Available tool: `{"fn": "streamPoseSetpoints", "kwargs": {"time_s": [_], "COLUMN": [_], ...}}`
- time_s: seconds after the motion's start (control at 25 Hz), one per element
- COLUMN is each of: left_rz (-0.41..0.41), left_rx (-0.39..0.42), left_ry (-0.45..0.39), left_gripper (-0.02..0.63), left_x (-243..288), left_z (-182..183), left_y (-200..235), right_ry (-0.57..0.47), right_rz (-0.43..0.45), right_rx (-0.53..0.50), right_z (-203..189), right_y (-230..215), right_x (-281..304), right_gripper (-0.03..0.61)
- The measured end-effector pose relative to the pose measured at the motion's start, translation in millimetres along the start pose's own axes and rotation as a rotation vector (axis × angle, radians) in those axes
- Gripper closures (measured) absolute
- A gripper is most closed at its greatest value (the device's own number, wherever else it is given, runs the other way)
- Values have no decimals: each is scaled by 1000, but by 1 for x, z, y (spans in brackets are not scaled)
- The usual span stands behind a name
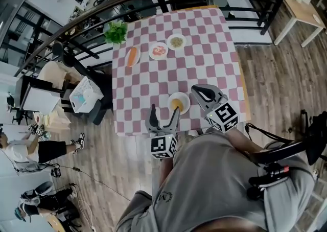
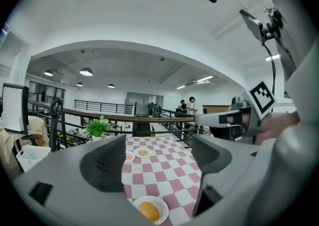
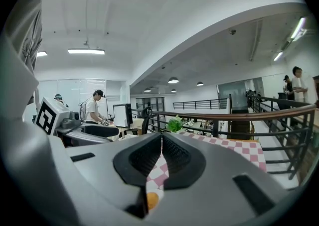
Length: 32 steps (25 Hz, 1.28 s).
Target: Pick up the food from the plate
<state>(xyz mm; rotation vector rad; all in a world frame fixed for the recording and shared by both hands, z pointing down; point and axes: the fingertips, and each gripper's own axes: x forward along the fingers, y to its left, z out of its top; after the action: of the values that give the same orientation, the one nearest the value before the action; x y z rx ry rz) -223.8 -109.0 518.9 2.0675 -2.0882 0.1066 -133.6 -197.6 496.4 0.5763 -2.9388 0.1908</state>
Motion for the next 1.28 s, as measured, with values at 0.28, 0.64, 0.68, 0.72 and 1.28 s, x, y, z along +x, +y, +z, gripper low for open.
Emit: {"fn": "streamPoseSetpoints", "kwargs": {"time_s": [0.28,0.64,0.68,0.72,1.28], "left_rz": [-24,14,12,8,39], "left_rx": [-3,-75,-82,-89,-233], "left_ry": [70,221,242,261,520], "left_gripper": [209,210,212,212,282], "left_x": [8,23,25,28,68], "left_z": [-22,-77,-85,-93,-206], "left_y": [12,33,34,33,45], "right_ry": [5,27,30,31,61], "right_rz": [-2,-61,-70,-78,-161], "right_rx": [-13,-12,-12,-11,-2], "right_z": [-1,-12,-13,-13,-23], "right_y": [13,3,2,0,-18], "right_x": [5,-8,-10,-13,-45], "right_gripper": [561,561,561,561,561]}}
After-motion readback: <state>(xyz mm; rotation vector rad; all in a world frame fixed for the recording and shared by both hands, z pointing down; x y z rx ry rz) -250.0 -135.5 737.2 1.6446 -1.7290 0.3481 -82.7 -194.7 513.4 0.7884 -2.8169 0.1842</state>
